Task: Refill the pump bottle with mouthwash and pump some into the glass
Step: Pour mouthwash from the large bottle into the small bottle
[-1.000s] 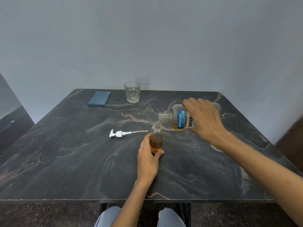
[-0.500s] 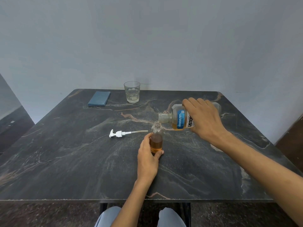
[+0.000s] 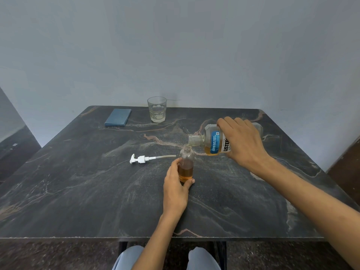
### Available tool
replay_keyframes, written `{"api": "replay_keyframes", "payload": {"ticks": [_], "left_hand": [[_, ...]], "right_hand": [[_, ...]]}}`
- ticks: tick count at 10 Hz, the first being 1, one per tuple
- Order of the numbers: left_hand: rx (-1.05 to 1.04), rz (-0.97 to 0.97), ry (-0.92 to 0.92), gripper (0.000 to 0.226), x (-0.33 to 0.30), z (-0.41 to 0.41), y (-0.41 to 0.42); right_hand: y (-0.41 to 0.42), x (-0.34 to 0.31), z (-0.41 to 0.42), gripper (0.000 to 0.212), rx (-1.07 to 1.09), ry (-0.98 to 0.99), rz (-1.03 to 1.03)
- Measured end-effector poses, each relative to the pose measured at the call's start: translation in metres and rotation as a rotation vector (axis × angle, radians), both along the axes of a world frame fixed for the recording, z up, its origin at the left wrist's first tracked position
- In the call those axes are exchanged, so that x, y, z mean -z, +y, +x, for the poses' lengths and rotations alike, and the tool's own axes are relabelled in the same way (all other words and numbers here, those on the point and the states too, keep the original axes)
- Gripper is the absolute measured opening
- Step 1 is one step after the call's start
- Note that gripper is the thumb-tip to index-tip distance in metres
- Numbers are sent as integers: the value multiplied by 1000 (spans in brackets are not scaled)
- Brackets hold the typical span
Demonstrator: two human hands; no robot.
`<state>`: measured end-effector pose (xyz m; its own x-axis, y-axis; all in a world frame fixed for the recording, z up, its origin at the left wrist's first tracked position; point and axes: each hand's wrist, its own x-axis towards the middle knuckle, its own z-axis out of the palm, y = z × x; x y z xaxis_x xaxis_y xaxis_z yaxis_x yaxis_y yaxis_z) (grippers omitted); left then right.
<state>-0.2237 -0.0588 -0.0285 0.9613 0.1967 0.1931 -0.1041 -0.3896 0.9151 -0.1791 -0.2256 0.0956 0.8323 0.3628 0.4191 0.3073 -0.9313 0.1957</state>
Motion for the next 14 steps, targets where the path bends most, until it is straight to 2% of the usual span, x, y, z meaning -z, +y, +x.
{"api": "replay_keyframes", "payload": {"ticks": [14], "left_hand": [[-5,18,12,67,-1,0,0]], "right_hand": [[-2,0,4,65,-9,-27,-20]]}}
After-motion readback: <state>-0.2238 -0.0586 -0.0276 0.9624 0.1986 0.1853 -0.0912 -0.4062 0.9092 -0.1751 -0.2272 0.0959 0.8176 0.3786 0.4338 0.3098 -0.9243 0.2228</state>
